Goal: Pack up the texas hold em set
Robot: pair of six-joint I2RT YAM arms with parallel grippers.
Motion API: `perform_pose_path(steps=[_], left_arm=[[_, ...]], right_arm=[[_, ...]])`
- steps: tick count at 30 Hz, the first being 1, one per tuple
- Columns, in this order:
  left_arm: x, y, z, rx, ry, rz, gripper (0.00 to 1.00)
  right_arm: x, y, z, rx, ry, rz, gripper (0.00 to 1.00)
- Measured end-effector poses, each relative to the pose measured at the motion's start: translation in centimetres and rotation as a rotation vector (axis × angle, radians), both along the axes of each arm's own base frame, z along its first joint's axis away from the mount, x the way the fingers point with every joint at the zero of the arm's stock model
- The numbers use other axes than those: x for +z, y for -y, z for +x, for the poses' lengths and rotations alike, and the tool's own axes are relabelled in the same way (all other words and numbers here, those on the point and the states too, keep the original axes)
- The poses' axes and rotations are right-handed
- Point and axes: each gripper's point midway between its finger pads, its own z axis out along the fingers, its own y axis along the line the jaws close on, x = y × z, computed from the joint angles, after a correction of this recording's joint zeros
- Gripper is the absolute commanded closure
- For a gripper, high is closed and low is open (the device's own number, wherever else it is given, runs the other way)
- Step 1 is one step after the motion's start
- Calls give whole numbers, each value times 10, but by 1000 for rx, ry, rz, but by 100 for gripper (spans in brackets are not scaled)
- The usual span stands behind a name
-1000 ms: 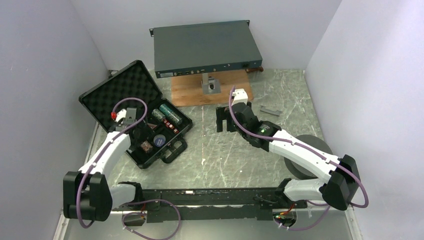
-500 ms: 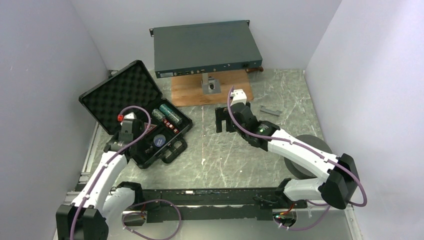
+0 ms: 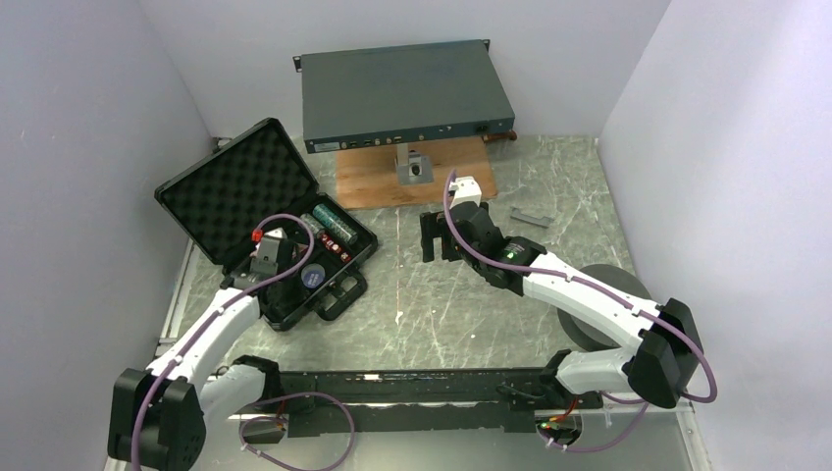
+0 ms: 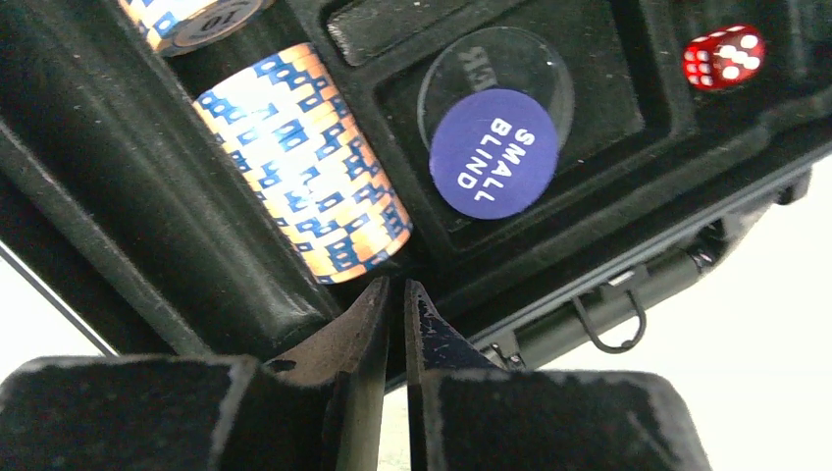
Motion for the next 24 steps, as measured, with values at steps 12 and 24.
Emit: perform_pose_path(steps=[12, 24], left_arm=[[-12, -19, 3, 86, -26, 90, 83], [-14, -29, 6, 132, -19, 108, 78]], right_arm=[[0, 0, 0, 0, -1, -1, 2], [-1, 1, -1, 0, -4, -4, 2]])
